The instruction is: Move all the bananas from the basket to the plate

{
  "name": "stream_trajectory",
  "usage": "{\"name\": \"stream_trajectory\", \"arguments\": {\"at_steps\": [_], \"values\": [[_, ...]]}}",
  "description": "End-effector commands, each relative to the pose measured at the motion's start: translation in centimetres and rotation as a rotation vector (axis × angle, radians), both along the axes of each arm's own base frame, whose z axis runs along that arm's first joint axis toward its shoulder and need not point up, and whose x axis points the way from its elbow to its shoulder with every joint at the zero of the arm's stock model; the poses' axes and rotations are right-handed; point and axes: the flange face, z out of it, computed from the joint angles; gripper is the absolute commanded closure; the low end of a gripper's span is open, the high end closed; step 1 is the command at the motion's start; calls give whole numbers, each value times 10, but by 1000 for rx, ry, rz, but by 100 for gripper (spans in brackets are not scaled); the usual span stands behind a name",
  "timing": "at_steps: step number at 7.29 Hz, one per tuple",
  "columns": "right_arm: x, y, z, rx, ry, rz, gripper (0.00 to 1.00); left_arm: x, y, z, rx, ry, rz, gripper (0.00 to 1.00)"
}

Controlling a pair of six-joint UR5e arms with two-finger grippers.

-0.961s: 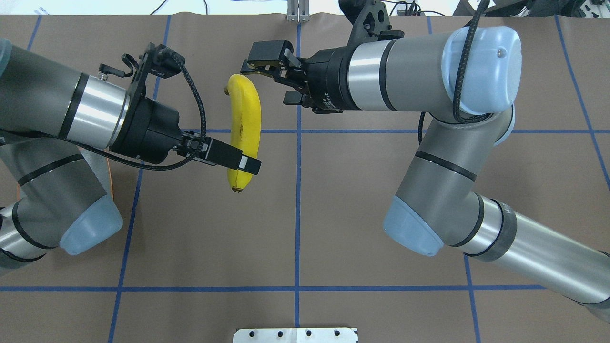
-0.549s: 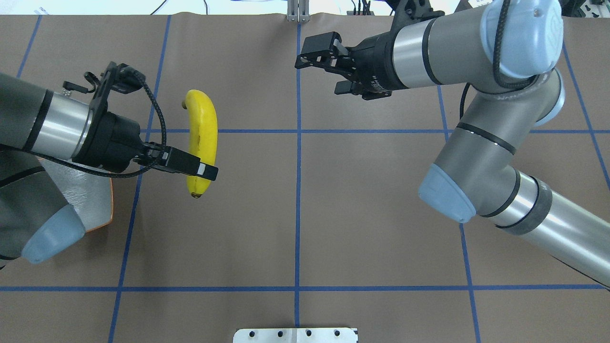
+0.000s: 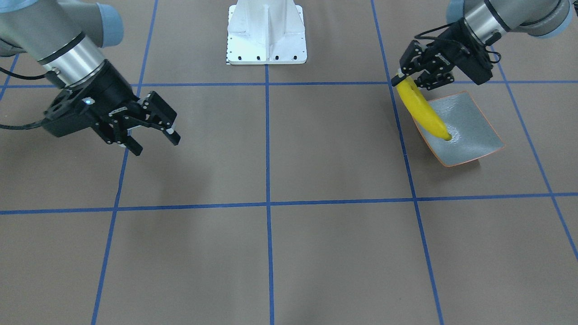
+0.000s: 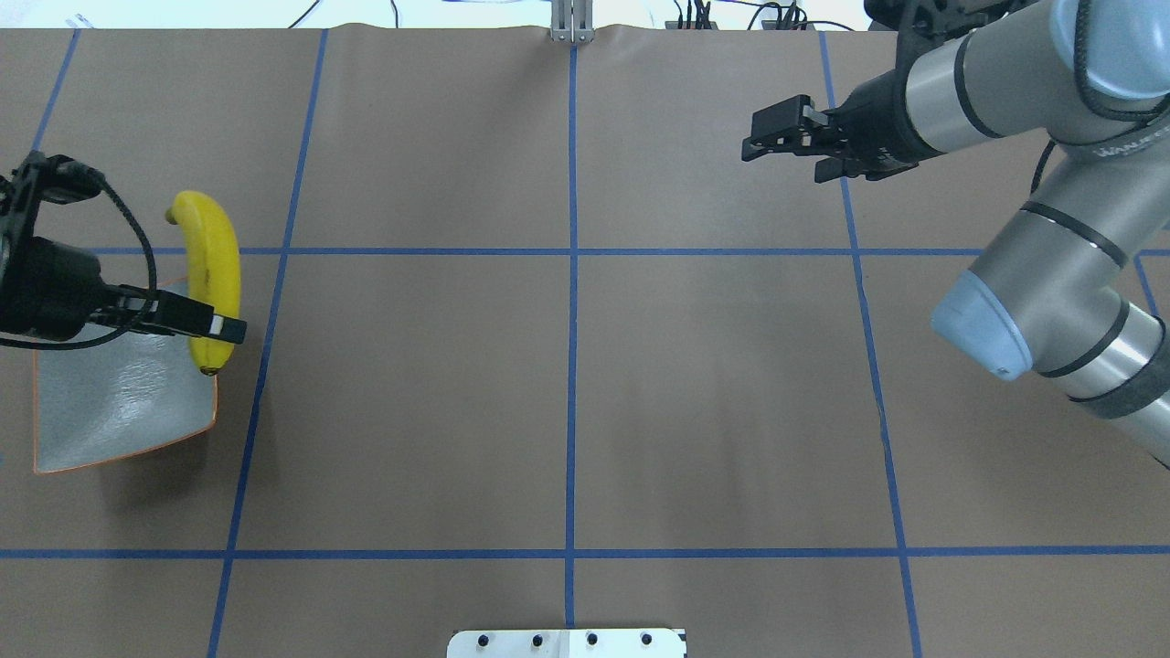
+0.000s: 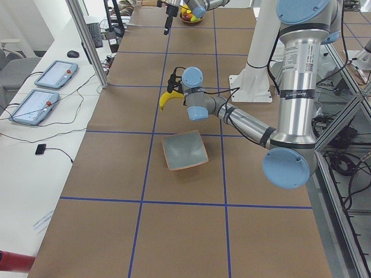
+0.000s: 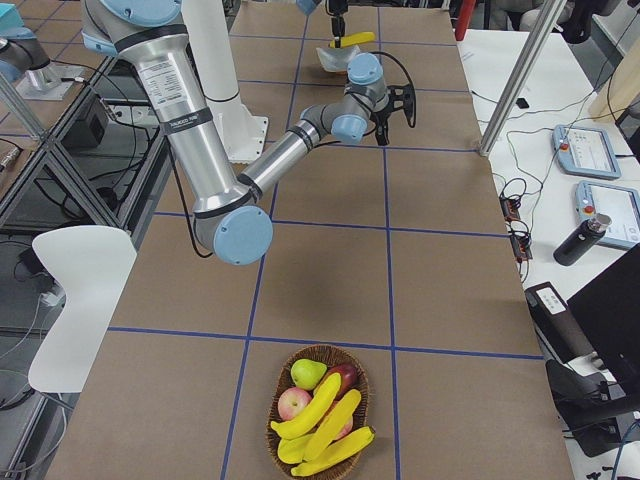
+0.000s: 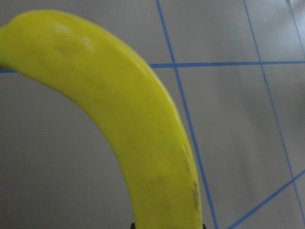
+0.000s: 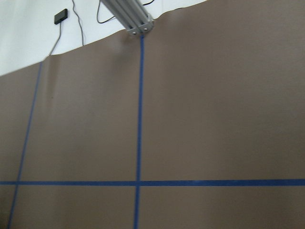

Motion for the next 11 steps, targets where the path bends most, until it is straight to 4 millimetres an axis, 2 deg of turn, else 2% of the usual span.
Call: {"name": "stream_trajectory", "arguments": {"at_steps": [1,2,3,5,6,7,9,10,11], "values": [[68,-2,82,55,116,-61,0,-36,17,77,16,-133,-11,100],[96,1,118,96,167,-99,0,-35,24,102,-7,-180,-12,100],[126,4,150,127,217,-118,0,-24,24,121,-24,-219,-13,100],[178,11,196,172,321,-164,0,-3,24,155,-36,-296,-23,100],[202,15,213,189,362,-190,0,3,26,160,-39,-304,-12,77],[221,24,234,217,403,-228,0,9,29,163,-21,-328,-30,59],[249,41,264,251,454,-280,0,20,34,164,0,-343,-24,37],[264,47,272,265,467,-284,0,17,32,158,15,-335,-31,20],[273,51,276,271,459,-286,0,4,28,144,86,-319,-25,0]]}}
